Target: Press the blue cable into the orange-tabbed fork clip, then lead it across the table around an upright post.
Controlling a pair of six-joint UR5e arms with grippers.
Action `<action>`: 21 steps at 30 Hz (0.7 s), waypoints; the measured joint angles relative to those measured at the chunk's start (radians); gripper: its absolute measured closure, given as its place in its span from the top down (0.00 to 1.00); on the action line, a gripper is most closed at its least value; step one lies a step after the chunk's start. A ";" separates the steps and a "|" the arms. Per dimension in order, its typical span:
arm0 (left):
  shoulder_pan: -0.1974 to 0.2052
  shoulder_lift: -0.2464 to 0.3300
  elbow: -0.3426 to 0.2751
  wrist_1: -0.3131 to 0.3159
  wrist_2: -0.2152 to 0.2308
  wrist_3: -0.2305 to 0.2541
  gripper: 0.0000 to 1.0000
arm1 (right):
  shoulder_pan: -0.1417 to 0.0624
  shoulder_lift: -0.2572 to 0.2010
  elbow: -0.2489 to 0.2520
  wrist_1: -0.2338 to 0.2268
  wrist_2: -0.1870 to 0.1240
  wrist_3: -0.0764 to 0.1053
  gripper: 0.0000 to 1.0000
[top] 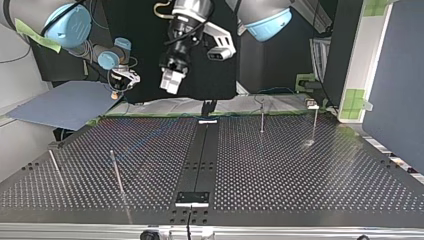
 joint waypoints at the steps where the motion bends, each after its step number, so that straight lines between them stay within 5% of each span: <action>1: 0.000 0.000 -0.008 0.008 0.000 0.000 1.00 | 0.000 0.000 0.000 0.000 0.000 0.000 0.00; 14: -0.002 0.000 -0.138 0.134 0.000 -0.009 1.00 | 0.002 0.000 0.000 0.000 -0.010 -0.001 0.00; 21: -0.005 0.000 -0.201 0.148 0.000 -0.020 1.00 | 0.003 0.000 0.000 0.003 -0.013 -0.001 0.00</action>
